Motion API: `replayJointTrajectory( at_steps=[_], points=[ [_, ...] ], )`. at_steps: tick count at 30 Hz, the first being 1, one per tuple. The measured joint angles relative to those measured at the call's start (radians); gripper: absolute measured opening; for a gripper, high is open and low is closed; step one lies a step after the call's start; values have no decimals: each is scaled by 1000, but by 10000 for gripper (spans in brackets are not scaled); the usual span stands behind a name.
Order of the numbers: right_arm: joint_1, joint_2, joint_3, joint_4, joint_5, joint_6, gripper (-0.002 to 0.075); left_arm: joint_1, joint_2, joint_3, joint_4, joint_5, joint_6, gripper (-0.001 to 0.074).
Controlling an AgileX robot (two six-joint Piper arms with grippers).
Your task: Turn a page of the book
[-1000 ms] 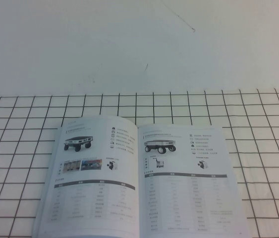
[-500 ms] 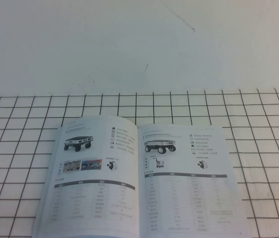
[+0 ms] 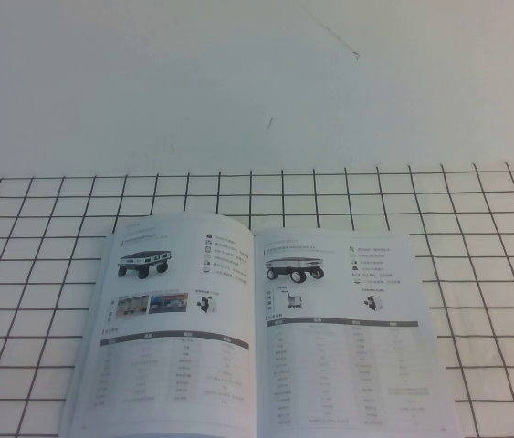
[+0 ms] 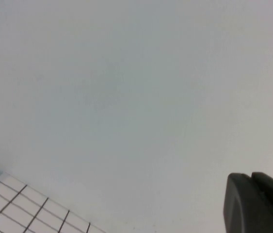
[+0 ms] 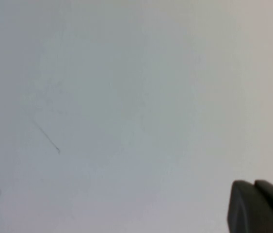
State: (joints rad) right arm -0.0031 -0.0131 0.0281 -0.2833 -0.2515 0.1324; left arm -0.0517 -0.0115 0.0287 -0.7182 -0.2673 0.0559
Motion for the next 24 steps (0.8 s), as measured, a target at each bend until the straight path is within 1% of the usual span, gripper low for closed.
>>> replayJointTrajectory(
  at_steps=[3,7,9,12,15,18,24],
  points=[
    [0,0,0,0,-87,59,-2,0,0,0,0,-35,0,-3],
    [0,0,-3,0,-291,76,-2,0,0,-6,31,-13,-29,-3],
    [0,0,-33,0,-320,87,-2,0,0,-48,58,40,-48,-3],
    [0,0,-143,11,-298,95,-2,0,0,-159,137,137,-56,-3],
    [0,0,-286,29,-210,107,-2,0,0,-312,221,260,-50,-3],
    [0,23,-451,37,-36,136,-2,0,29,-463,292,396,-22,-3],
    [0,200,-755,34,335,128,-2,0,242,-744,339,621,118,-3]
  ],
)
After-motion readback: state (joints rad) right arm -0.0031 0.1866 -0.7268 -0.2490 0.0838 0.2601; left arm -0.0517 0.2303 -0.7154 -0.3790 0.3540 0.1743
